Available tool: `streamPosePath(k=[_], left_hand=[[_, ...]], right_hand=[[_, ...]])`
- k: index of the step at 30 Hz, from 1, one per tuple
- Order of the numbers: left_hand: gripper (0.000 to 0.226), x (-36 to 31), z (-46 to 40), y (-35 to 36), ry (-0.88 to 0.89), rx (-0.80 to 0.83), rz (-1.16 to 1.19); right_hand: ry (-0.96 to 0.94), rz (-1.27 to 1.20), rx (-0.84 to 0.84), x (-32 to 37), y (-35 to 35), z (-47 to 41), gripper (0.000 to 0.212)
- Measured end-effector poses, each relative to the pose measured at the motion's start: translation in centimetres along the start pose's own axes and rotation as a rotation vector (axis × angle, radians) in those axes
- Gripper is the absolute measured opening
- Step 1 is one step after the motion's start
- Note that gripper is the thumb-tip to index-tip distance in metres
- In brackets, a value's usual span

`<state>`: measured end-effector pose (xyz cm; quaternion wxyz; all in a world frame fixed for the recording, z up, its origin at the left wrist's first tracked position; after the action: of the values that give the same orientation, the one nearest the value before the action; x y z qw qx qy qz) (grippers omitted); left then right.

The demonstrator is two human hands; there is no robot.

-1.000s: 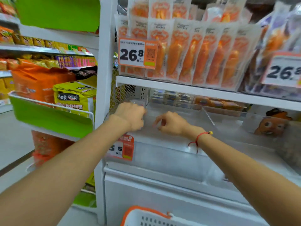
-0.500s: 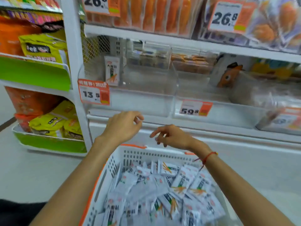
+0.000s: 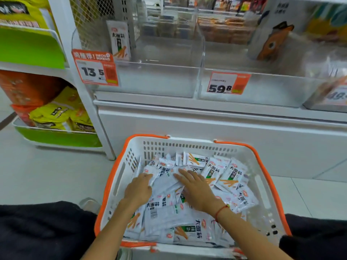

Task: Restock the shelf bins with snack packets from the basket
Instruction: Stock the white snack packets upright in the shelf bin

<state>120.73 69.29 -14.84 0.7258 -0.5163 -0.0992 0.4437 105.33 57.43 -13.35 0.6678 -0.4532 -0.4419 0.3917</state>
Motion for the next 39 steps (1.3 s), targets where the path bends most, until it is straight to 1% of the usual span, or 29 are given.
streamPosePath(k=[2, 5, 8, 9, 11, 13, 15, 17, 18, 19, 21, 22, 23, 24, 25, 26, 27, 28, 29, 30, 32, 35, 36, 38, 39], left_hand=[[0.050, 0.4, 0.1, 0.2, 0.009, -0.029, 0.021], [0.048, 0.4, -0.1, 0.1, 0.014, -0.063, 0.118], [0.050, 0.1, -0.1, 0.2, -0.033, -0.078, 0.125], [0.051, -0.3, -0.1, 0.0, -0.030, -0.113, 0.081], [0.052, -2.0, 0.0, -0.3, 0.066, -0.167, -0.026], [0.053, -4.2, 0.2, -0.2, 0.195, -0.127, -0.057], [0.052, -5.8, 0.5, -0.2, 0.249, -0.053, -0.043], [0.055, -6.5, 0.5, -0.2, 0.282, 0.035, 0.015], [0.059, -6.6, 0.5, -0.3, 0.293, 0.085, 0.055], [0.062, -6.8, 0.4, -0.5, 0.296, 0.124, 0.107], [0.053, -6.9, 0.3, -1.4, 0.293, 0.155, 0.240], [0.048, -6.8, 0.2, -1.7, 0.281, 0.163, 0.320], [0.047, -6.4, 0.2, -1.8, 0.253, 0.167, 0.405], [0.046, -5.8, -0.1, -1.8, 0.213, 0.162, 0.481], [0.045, -5.1, -0.3, -1.9, 0.175, 0.142, 0.548], [0.042, -4.4, -0.6, -1.8, 0.127, 0.120, 0.609], [0.039, -3.6, -0.8, -1.7, 0.080, 0.105, 0.674], [0.037, -3.0, -1.0, -1.6, 0.030, 0.103, 0.743], [0.036, -2.7, -1.0, -1.5, -0.021, 0.122, 0.823], [0.038, -2.5, -1.0, -1.5, -0.063, 0.152, 0.896], [0.041, -2.4, -1.0, -1.4, -0.112, 0.201, 0.982], [0.042, -3.1, -0.6, -1.7, -0.093, 0.218, 0.977], [0.042, -3.3, -0.5, -1.9, -0.074, 0.201, 0.946], [0.041, -3.8, -0.2, -2.6, -0.027, 0.134, 0.867], [0.039, -4.1, -0.2, -3.0, 0.001, 0.096, 0.823]], right_hand=[[-0.021, 0.115, -0.036, 0.4, 0.4, -0.3, 0.061], [-0.047, 0.227, -0.068, 0.2, 0.5, -1.0, 0.063], [-0.042, 0.209, -0.112, 0.0, -0.1, -1.3, 0.056], [-0.029, 0.168, -0.100, -0.2, -0.1, -1.4, 0.054], [-0.019, 0.080, -0.049, -0.8, -0.3, -1.3, 0.055], [-0.014, -0.064, 0.007, -1.4, -0.9, -1.3, 0.050], [-0.029, -0.198, 0.033, -1.9, -2.1, -1.3, 0.034], [-0.021, -0.260, -0.005, -2.5, -3.6, -1.3, 0.019], [0.004, -0.311, -0.030, -2.9, -4.1, -1.2, 0.019], [0.027, -0.390, -0.080, -3.2, -4.6, -1.1, 0.026], [0.086, -0.578, -0.217, -3.5, -5.2, -1.2, 0.040], [0.121, -0.654, -0.285, -3.4, -5.5, -1.4, 0.041], [0.162, -0.706, -0.328, -3.4, -5.6, -1.7, 0.034], [0.201, -0.723, -0.324, -3.2, -5.6, -2.0, 0.028], [0.229, -0.720, -0.256, -3.0, -5.3, -2.2, 0.038], [0.235, -0.681, -0.127, -2.8, -4.4, -2.3, 0.051], [0.205, -0.578, 0.025, -2.5, -3.4, -1.9, 0.059], [0.164, -0.436, 0.159, -2.3, -2.3, -1.4, 0.063], [0.115, -0.309, 0.216, -2.3, -1.5, -0.8, 0.061], [0.082, -0.227, 0.200, -2.4, -1.1, -0.3, 0.057], [0.064, -0.154, 0.101, -3.0, -1.4, 0.2, 0.050], [0.022, -0.051, 0.056, -3.5, -2.3, 0.3, 0.045], [0.007, -0.034, 0.008, -3.5, -2.8, 0.3, 0.040], [0.013, -0.117, -0.117, -3.5, -4.1, 0.1, 0.031], [0.027, -0.212, -0.127, -3.5, -4.8, -0.1, 0.030]])
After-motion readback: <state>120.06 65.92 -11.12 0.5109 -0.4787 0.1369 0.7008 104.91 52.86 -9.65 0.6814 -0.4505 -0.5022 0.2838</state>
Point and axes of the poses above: each hand's wrist, its own z-axis away from the middle knuckle, its own y-axis out of the palm, x = y × z, the point moved 5 cm from there along -z, towards the middle knuckle, and after that the axes turned 8 degrees about -y, right-handed, at the moved point
